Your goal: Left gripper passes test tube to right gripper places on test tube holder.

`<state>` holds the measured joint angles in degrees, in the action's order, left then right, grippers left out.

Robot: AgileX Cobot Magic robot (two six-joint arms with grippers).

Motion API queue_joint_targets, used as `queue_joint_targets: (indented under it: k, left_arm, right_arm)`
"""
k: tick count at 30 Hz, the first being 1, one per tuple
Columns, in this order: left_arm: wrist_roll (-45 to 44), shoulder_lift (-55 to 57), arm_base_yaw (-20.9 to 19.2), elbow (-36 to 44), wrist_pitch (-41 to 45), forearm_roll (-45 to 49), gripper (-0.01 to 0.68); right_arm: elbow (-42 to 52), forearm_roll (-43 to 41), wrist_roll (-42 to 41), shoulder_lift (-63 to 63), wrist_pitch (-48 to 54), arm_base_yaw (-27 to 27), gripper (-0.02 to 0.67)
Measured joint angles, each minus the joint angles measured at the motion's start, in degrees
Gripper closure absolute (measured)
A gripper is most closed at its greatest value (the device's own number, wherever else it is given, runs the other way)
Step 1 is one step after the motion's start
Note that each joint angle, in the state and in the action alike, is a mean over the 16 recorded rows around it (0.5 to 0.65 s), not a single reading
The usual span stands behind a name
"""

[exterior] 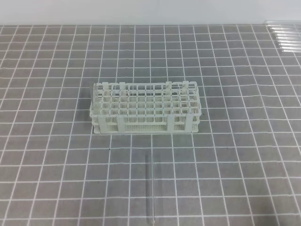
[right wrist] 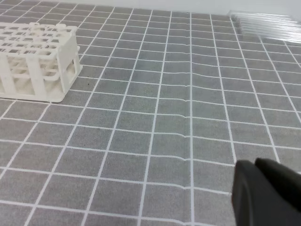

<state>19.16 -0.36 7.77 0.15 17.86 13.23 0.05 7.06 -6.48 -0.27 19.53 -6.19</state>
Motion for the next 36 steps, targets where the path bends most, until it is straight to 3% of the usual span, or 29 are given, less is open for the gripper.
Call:
queue_joint_targets:
  k: [10,26,36]
  left_arm:
    - [0.6,-0.5,0.0,0.2,-4.6,-2.3,0.675]
    - [3.8,-0.3,0.0,0.0,-18.5,-5.9,0.675]
    - [9.3,0.0,0.0,-2.2,-17.0,-5.9,0.675]
  right_arm:
    - [0.0,3.2,0.0,0.0,-2.0,0.0,0.662]
    - [0.0,35.8,-0.1,0.0,-16.2,0.0,0.662]
    - [-0.7,42.3,-2.8,0.0,-13.9,0.0,0.662]
